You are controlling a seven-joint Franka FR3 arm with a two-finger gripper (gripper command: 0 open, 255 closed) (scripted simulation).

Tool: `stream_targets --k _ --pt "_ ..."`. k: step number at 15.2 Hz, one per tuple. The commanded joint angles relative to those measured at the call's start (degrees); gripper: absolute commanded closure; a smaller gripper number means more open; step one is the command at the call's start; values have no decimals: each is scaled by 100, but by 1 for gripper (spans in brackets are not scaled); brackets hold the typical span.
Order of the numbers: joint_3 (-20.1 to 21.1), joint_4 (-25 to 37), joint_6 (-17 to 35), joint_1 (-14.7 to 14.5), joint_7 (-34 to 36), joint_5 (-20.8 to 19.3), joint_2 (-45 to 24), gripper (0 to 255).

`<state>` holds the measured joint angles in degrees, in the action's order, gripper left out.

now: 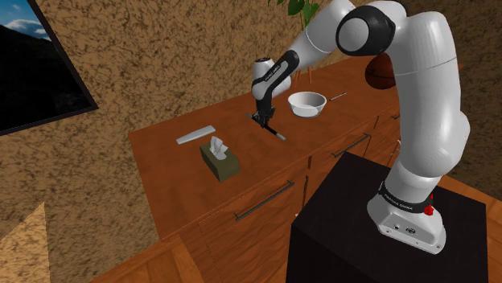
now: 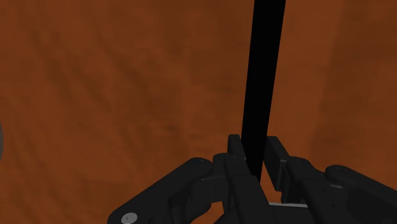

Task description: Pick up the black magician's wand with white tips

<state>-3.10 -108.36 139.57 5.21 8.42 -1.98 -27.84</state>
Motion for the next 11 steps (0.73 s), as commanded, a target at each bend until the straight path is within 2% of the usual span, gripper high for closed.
stream_targets --k 1,11 --pt "-2 19 -120 0 -6 -1 101 255" --pt "-8 122 -611 -8 -21 -7 488 255"
